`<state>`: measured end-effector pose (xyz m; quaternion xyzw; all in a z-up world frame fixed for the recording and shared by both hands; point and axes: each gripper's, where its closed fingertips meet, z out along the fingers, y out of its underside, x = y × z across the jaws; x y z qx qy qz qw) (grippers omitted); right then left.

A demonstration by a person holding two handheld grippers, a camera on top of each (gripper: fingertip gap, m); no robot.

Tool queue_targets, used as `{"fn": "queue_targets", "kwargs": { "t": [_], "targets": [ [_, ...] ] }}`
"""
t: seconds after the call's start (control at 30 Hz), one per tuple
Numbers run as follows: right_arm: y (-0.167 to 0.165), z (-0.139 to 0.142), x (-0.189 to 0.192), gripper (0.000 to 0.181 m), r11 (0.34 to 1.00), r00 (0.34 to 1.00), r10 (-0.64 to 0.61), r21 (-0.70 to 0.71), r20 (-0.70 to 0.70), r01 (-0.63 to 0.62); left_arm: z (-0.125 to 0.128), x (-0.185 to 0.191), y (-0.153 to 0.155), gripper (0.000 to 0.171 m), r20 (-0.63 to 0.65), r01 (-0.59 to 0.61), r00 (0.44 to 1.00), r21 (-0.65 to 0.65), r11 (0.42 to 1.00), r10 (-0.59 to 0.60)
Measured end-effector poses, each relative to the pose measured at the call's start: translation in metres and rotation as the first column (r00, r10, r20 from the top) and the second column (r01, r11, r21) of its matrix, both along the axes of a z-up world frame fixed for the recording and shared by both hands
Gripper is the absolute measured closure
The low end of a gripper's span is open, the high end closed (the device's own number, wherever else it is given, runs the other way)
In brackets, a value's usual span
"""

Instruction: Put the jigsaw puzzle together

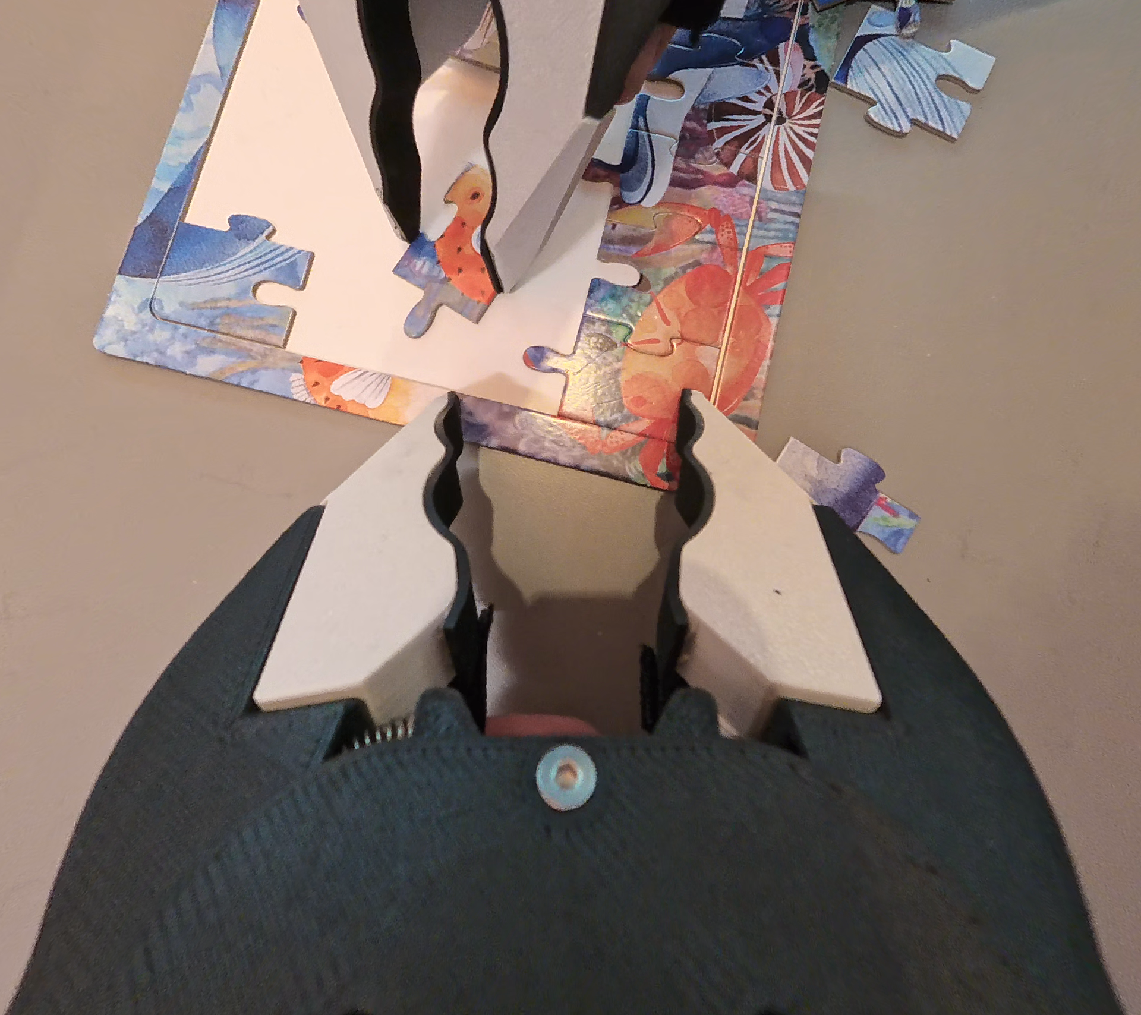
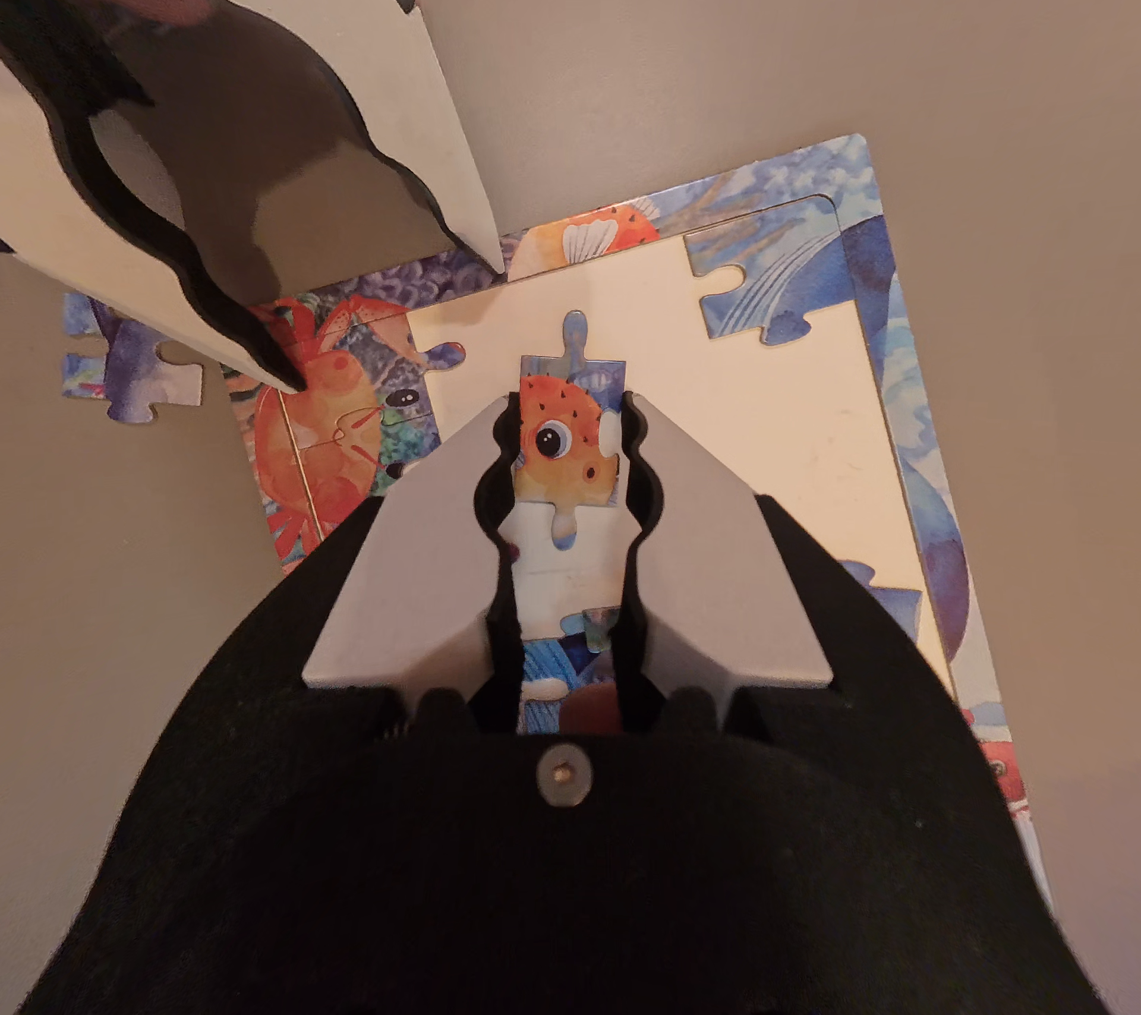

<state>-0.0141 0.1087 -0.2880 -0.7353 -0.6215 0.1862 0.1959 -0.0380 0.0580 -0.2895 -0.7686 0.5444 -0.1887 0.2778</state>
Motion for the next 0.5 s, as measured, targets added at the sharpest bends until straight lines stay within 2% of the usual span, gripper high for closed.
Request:
{"fn": "queue_targets", "kwargs": {
  "t": [0.13, 0.27, 0.37, 0.5],
  "targets": [
    [0.001, 0.001, 0.000, 0.150, 0.999, 0.999, -0.039, -0.038, -0.034, 0.037, 0.004, -0.001, 0.011, 0.107, 0.008, -0.036, 0.999, 0.042, 0.998, 0.036],
    [0.007, 0.006, 0.002, 0.150, 0.993, 0.991, -0.094, -0.078, -0.092, 0.087, 0.015, 0.001, 0.027, 0.113, 0.084, -0.129, 0.989, 0.035, 0.991, 0.126],
    [0.007, 0.018, 0.001, 0.150, 0.990, 0.982, -0.112, -0.098, -0.155, 0.097, 0.027, 0.004, 0.041, 0.120, 0.196, -0.211, 0.957, -0.036, 0.977, 0.214],
    [0.007, 0.043, 0.001, 0.150, 0.996, 0.967, -0.090, -0.015, -0.238, 0.089, 0.045, 0.005, 0.057, 0.127, 0.354, -0.276, 0.871, -0.216, 0.936, 0.339]
  ]
}}
